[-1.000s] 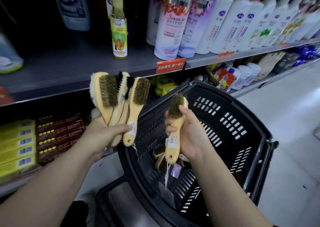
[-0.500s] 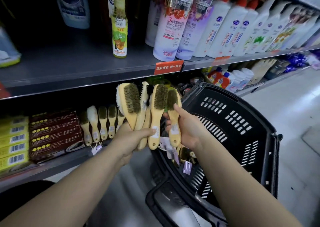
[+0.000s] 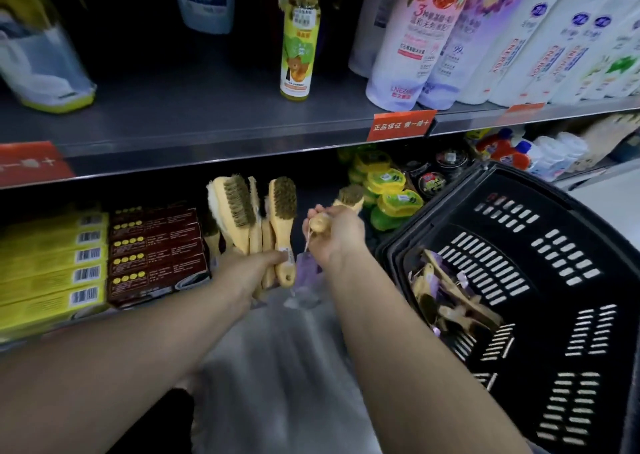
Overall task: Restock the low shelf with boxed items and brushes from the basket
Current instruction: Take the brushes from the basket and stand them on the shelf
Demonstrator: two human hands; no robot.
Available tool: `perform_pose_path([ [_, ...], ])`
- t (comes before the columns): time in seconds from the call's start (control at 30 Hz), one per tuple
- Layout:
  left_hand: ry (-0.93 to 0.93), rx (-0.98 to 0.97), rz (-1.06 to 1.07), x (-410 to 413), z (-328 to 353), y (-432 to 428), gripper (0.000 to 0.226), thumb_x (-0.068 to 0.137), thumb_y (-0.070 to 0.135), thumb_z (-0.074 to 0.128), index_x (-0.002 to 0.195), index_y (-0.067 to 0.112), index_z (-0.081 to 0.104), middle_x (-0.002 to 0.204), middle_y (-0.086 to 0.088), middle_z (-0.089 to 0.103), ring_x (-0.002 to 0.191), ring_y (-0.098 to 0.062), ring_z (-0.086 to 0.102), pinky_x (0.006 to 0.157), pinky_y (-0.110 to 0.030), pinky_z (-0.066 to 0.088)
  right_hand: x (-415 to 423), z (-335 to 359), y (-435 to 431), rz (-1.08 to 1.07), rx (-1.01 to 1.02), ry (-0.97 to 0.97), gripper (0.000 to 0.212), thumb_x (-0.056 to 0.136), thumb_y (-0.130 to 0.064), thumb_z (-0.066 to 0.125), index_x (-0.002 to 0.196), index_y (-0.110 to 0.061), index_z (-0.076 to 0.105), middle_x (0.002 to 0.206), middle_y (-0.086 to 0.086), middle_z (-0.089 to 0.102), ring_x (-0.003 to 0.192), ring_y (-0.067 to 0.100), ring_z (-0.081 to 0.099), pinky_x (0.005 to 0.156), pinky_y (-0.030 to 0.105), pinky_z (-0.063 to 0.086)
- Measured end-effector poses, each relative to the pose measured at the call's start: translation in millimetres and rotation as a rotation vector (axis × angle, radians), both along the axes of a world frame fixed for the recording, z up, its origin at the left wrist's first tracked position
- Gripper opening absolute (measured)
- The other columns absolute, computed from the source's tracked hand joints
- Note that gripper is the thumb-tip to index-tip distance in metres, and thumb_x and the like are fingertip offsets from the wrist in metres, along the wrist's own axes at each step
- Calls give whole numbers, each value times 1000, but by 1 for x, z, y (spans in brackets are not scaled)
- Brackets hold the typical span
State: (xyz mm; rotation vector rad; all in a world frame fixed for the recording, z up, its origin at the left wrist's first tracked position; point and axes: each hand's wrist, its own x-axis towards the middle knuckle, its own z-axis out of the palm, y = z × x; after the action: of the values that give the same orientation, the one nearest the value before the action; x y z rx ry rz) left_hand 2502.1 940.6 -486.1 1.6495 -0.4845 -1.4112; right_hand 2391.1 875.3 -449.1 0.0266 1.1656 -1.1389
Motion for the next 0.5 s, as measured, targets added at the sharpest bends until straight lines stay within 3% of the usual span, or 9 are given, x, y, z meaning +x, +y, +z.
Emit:
perform_pose_path([
  [0.13, -14, -7, -17, 23, -9, -19, 40, 72, 8, 76, 110, 7, 61, 83, -12, 65, 63, -21, 59, 45, -24, 44, 23, -46, 5, -8, 43, -13, 25, 99, -10, 41, 81, -5, 57, 88, 7, 65, 78, 16, 63, 70, 30, 52],
  [0.2, 16, -13, -3, 32, -17, -26, 36, 74, 2, 74, 108, 3, 61, 74, -10, 62, 55, -18, 55, 38, -20, 42, 23, -77, 9, 6, 71, 120, 21, 98, -9, 42, 93, 0, 61, 105, 12, 65, 84, 21, 66, 66, 28, 53],
  [0.27, 46, -9, -12, 40, -29, -30, 35, 74, 2, 74, 107, 2, 62, 84, -17, 67, 59, -23, 61, 45, -25, 48, 20, -107, 15, 11, 69, 327, 27, 98, -8, 42, 114, 11, 54, 115, 28, 60, 75, 23, 63, 56, 23, 48],
  [0.33, 91, -10, -26, 48, -42, -30, 32, 74, 4, 74, 105, 7, 64, 92, -18, 71, 70, -25, 65, 53, -29, 50, 15, -134, 18, 30, 55, 523, 34, 98, -10, 40, 117, 16, 49, 97, 35, 59, 55, 16, 51, 48, 19, 43],
  [0.4, 122, -8, -22, 53, -59, -24, 22, 74, 4, 74, 93, 12, 66, 74, -8, 72, 59, -18, 65, 46, -25, 47, 10, -153, 15, 65, 52, 633, 34, 97, -13, 38, 113, 14, 52, 72, 16, 51, 52, 12, 45, 46, 19, 39],
  [0.5, 143, -8, -32, 59, -83, -14, 14, 72, 6, 75, 76, 12, 63, 56, -7, 56, 49, -18, 49, 44, -23, 36, 8, -169, 0, 158, 18, 740, 18, 97, -13, 39, 101, -8, 55, 70, 1, 50, 59, 12, 48, 54, 22, 39],
])
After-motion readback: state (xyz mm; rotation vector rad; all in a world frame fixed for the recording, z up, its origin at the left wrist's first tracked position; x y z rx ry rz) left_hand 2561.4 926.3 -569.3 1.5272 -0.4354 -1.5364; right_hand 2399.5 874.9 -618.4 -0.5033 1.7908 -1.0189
